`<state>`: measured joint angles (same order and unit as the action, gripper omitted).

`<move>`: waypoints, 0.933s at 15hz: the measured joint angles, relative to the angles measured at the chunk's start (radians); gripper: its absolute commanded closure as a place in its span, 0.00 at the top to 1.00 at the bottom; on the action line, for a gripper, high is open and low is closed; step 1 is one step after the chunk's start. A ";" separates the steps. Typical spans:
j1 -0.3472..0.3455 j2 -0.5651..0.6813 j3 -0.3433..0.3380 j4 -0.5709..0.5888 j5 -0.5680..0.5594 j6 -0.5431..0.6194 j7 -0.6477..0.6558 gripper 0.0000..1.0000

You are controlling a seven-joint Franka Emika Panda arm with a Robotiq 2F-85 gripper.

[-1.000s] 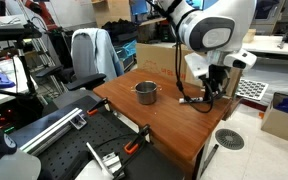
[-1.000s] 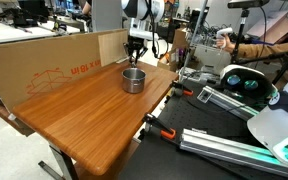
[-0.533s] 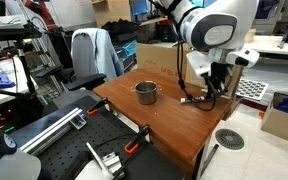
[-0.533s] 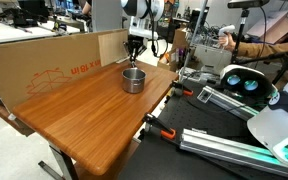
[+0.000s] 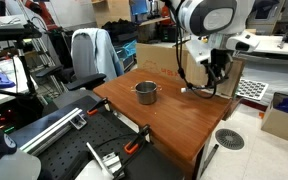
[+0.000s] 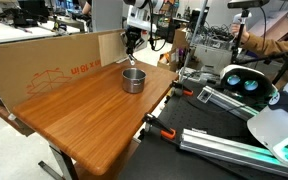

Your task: Pick up the marker and put it in the bowl

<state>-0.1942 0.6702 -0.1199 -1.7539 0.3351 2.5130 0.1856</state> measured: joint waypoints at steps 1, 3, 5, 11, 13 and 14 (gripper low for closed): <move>0.001 -0.024 0.007 -0.015 0.000 0.003 -0.001 0.05; 0.007 -0.079 0.020 -0.062 0.000 0.032 -0.008 0.05; 0.015 -0.140 0.036 -0.120 0.000 0.066 -0.023 0.05; 0.060 -0.325 0.088 -0.365 -0.002 0.253 -0.117 0.05; 0.073 -0.381 0.119 -0.458 -0.002 0.337 -0.161 0.05; 0.078 -0.408 0.138 -0.504 -0.002 0.381 -0.183 0.05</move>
<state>-0.1164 0.2626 0.0176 -2.2583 0.3334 2.8935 0.0030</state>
